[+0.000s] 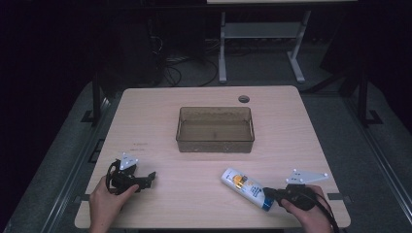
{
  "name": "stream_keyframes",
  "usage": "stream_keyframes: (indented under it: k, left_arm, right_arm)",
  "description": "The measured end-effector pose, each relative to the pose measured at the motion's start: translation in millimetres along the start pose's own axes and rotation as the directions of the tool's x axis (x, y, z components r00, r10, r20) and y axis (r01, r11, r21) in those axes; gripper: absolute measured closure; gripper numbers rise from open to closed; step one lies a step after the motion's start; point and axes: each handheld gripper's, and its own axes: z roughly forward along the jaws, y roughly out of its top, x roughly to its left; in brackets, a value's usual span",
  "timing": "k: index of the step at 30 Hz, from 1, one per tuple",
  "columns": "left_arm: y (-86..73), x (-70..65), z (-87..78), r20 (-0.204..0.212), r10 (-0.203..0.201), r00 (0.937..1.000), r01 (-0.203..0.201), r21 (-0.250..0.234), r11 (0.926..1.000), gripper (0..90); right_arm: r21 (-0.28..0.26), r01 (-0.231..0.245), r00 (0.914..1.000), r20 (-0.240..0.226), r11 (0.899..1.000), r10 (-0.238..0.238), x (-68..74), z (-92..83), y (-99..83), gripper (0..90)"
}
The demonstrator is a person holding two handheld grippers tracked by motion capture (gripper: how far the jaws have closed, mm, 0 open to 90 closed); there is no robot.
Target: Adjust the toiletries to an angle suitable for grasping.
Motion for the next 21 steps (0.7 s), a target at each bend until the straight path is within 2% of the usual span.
stream_keyframes:
  k: [10,21]
  left_arm:
    - [0.0,0.1,0.0,-0.001,-0.001,1.0,0.001,0.0,1.0,12.8]
    - [0.0,0.1,0.0,-0.001,-0.001,1.0,0.001,0.0,1.0,12.8]
  right_arm:
    - [0.012,0.013,0.9996,-0.024,1.0,-0.013,11.7,4.0,-5.4,90.0]
    - [0.03,0.02,0.9993,-0.034,0.999,-0.019,16.4,6.6,-12.6,90.0]
